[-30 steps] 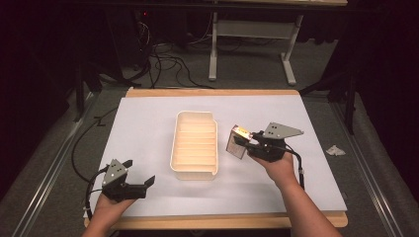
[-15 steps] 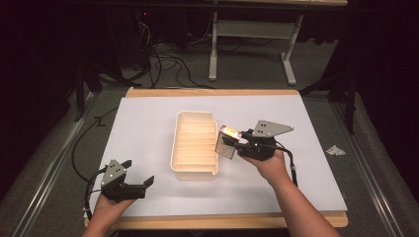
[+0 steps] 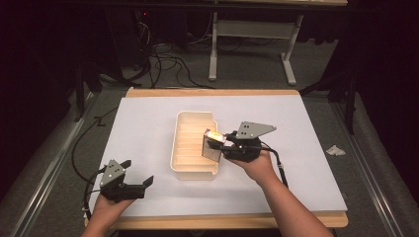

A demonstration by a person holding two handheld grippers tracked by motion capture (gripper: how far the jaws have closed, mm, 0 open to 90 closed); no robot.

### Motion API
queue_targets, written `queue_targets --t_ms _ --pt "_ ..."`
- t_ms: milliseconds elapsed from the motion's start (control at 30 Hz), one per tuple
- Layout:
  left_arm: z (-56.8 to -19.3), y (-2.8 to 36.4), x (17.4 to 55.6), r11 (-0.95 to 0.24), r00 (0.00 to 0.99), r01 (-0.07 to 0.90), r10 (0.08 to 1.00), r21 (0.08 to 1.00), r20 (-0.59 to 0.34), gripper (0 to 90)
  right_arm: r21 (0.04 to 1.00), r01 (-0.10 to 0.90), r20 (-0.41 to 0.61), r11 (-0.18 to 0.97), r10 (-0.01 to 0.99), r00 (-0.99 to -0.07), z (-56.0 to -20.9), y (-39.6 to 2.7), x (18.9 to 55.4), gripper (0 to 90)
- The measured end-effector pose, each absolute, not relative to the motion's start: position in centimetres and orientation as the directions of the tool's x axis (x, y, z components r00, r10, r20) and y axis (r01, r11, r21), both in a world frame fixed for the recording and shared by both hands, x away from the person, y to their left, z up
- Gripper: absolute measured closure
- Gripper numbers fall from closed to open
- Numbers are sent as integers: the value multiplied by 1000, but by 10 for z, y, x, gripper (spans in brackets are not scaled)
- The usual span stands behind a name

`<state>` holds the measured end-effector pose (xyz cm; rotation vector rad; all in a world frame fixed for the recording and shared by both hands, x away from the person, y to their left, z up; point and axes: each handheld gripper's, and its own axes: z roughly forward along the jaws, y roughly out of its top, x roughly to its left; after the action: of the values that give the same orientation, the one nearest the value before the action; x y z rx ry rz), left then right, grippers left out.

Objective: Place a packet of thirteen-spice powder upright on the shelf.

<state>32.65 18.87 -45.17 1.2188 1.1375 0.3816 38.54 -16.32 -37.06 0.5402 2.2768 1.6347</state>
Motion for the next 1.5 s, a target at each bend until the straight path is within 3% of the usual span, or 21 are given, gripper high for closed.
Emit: queue_targets --t_ms 667,1500 --pt "-453 194 324 363 433 318 766 876 -475 9 947 112 -9 302 373 -928 -371 -131 384 695" --pt "-452 194 322 355 439 321 766 878 -470 9 940 105 -2 325 314 -949 -374 -121 381 695"
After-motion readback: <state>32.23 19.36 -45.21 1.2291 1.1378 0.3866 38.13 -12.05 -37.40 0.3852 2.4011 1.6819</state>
